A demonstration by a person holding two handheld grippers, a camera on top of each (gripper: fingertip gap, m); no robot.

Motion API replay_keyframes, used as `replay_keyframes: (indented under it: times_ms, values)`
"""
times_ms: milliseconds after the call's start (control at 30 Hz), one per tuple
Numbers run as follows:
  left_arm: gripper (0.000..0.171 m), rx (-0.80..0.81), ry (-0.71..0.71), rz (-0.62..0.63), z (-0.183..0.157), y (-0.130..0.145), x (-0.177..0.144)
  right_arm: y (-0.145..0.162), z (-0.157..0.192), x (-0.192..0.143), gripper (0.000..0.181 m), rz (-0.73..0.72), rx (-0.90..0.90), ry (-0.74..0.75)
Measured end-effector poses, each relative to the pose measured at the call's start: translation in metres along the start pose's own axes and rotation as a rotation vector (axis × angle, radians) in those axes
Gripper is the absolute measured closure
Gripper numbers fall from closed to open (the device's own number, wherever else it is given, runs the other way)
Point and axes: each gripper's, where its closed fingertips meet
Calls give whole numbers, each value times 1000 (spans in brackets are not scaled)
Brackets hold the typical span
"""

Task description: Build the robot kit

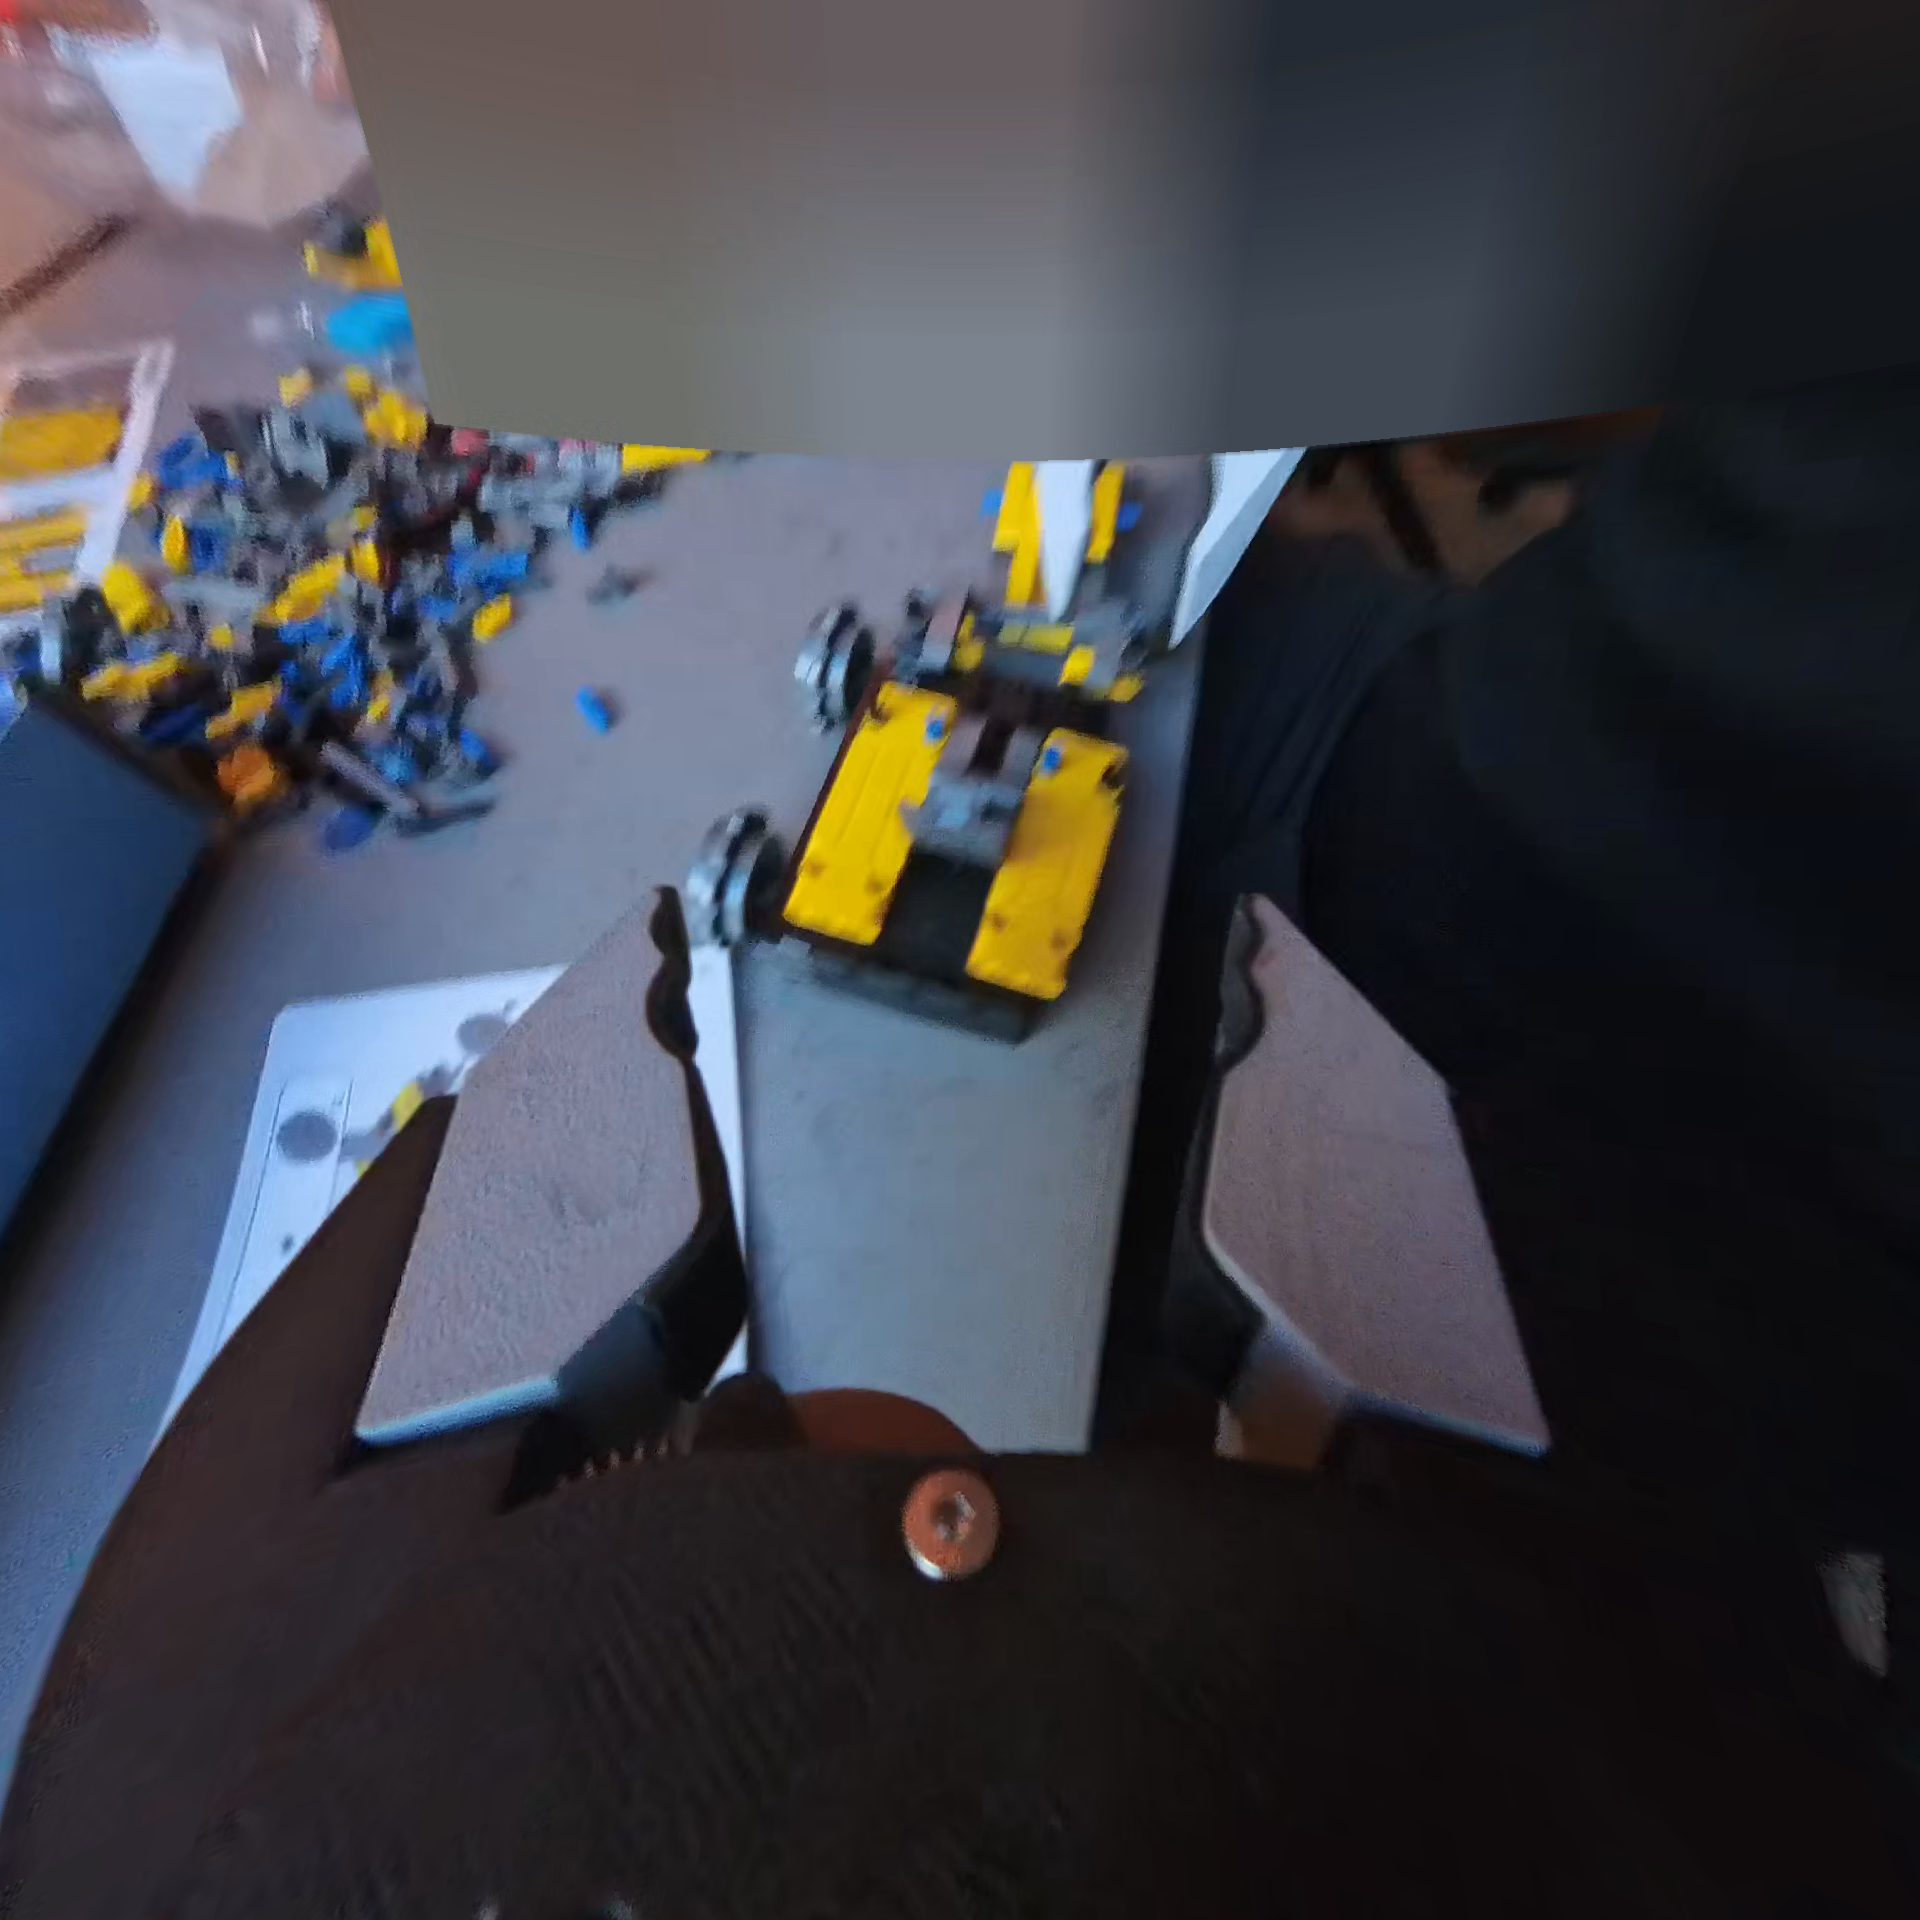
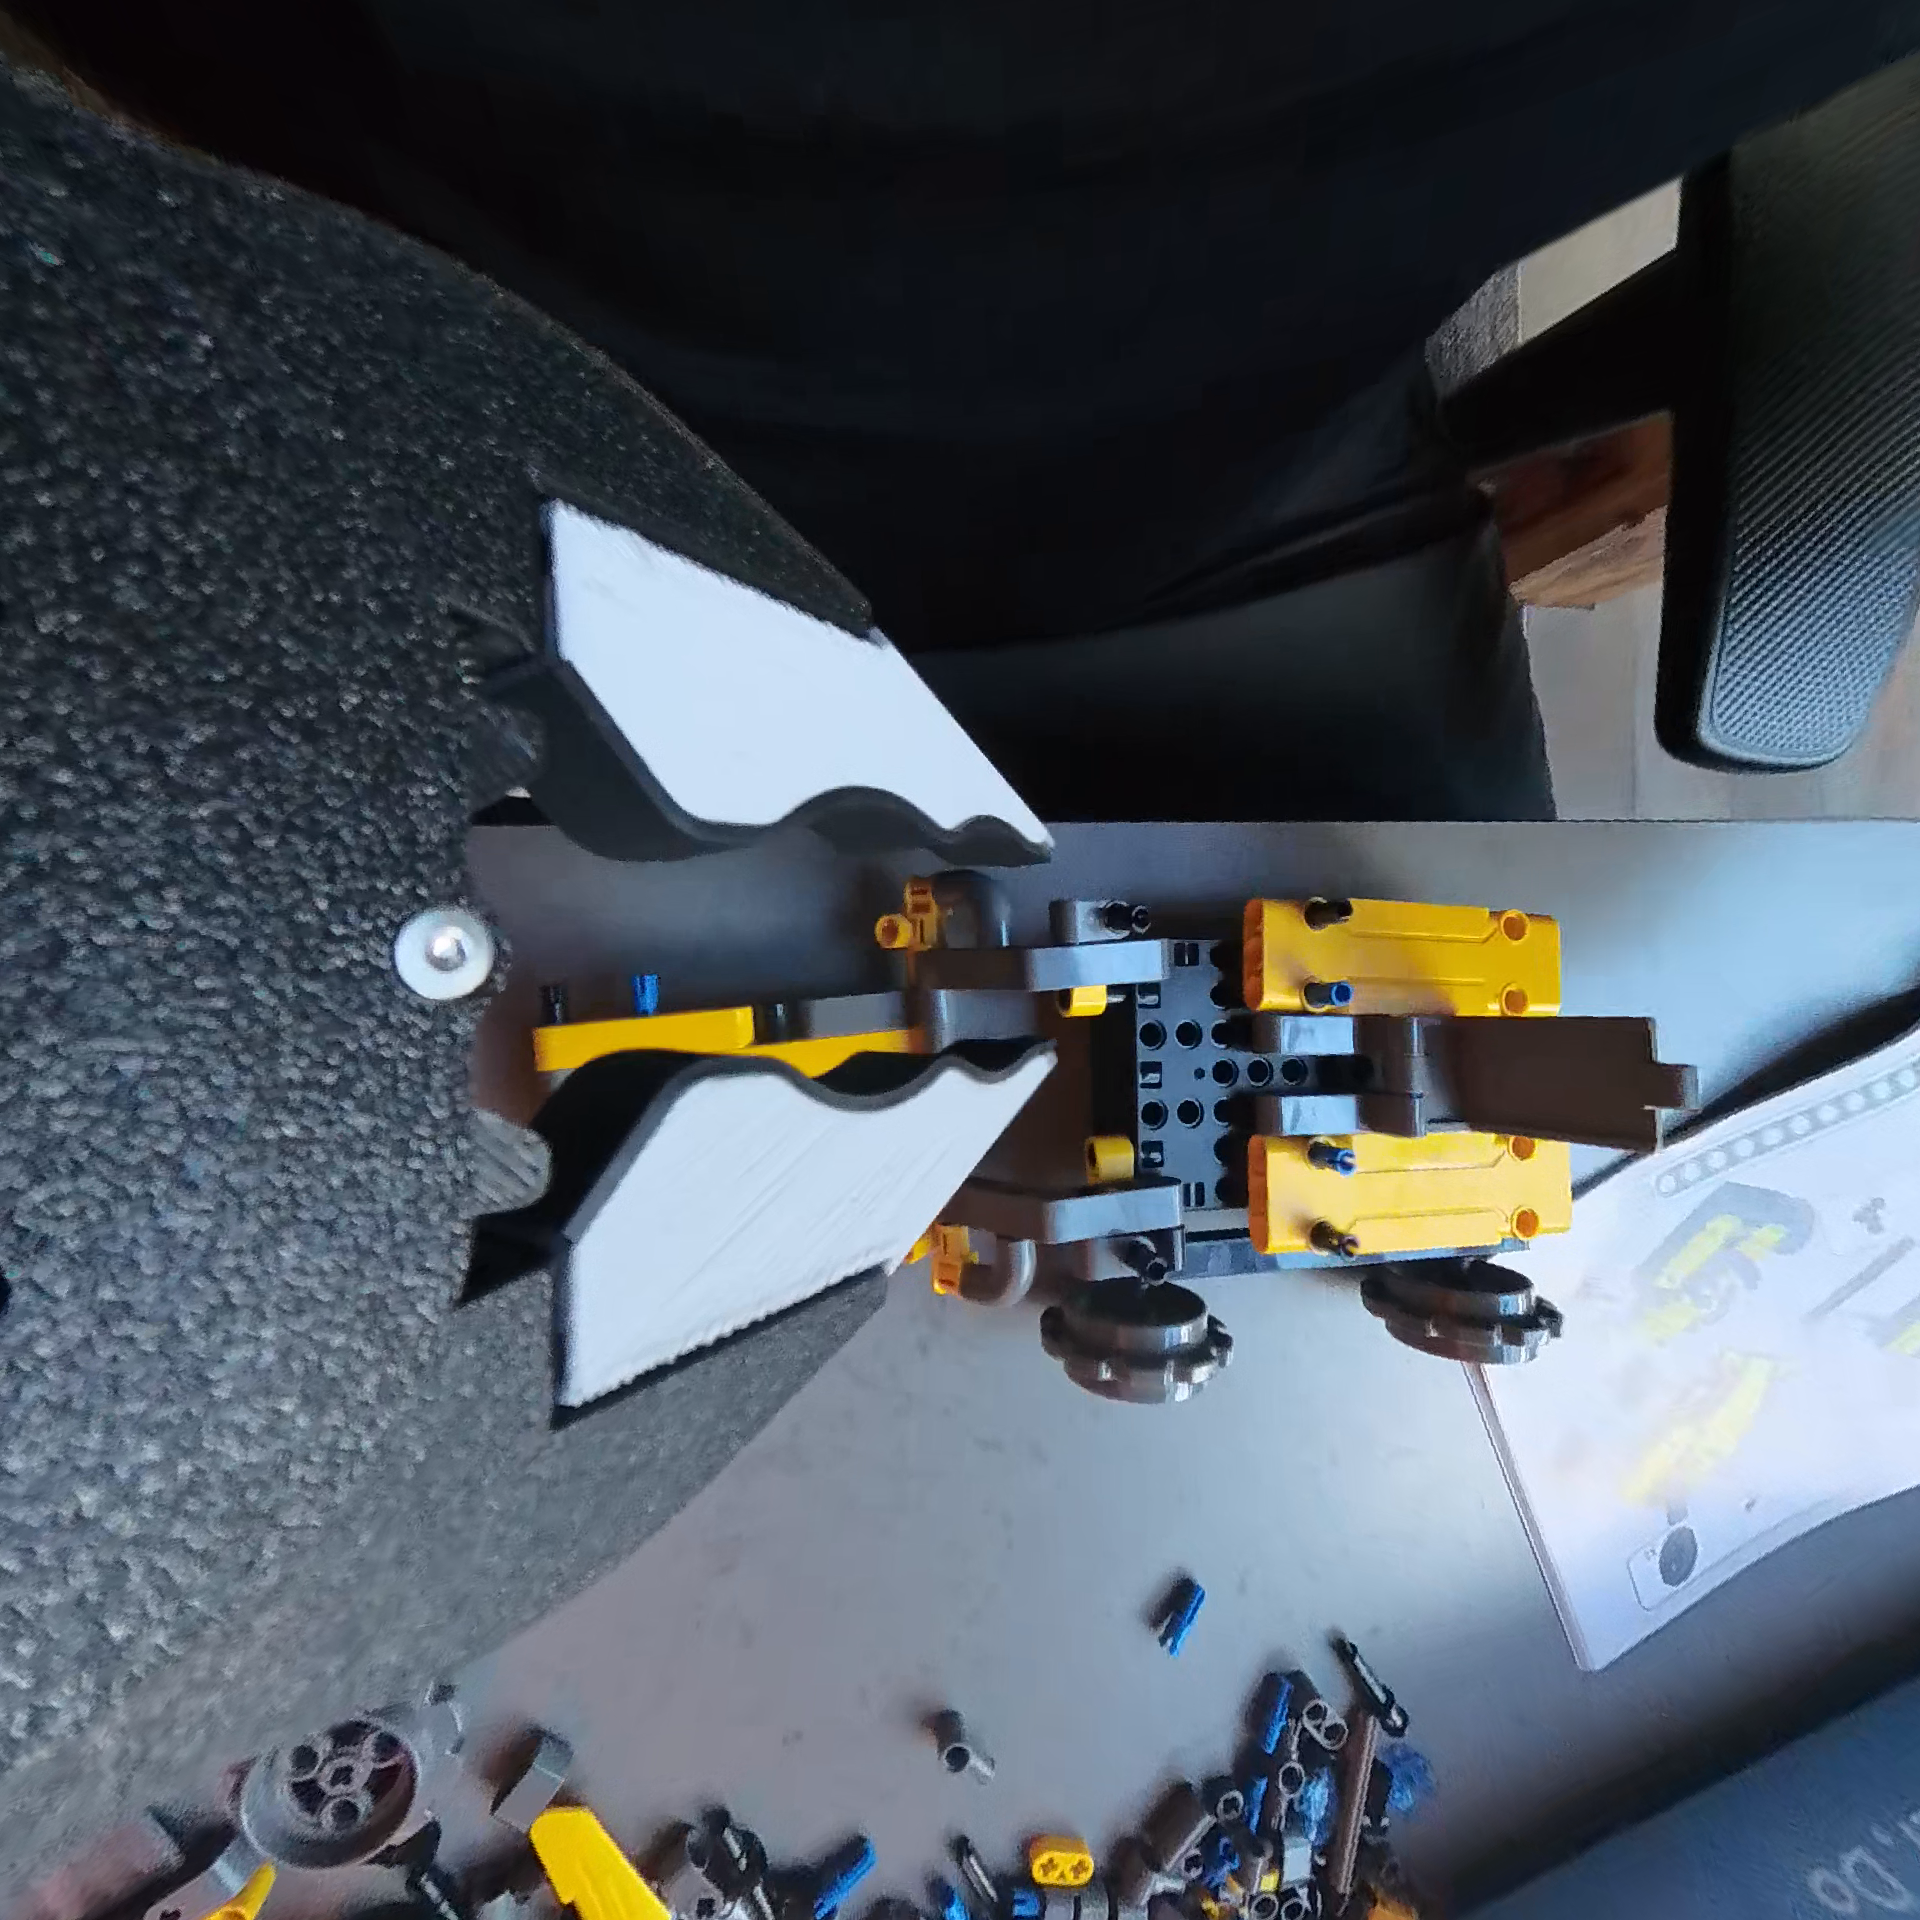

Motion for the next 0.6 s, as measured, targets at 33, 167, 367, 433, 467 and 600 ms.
replay_keyframes:
  times_ms: [33,167,367,433,467,600]
  values:
    - [71,3,1,49,7,10,8,-1,0,2,149,3,6,2]
    - [74,70,96,209,8,31,43,4,0,15,154,63,27,-20]
    - [81,119,103,228,10,37,62,0,1,12,157,71,52,-43]
    - [78,124,89,233,11,38,65,0,1,14,157,63,72,-69]
    - [78,120,92,228,12,38,65,-1,1,14,157,62,79,-70]
    - [75,83,101,154,20,28,51,3,-2,7,157,89,92,-26]
Point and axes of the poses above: each gripper's, where its closed fingertips meet, x out along the fingers, y out of its underside, z = x × y across the jaws, and after that the axes turned 13 degrees about z, right-handed
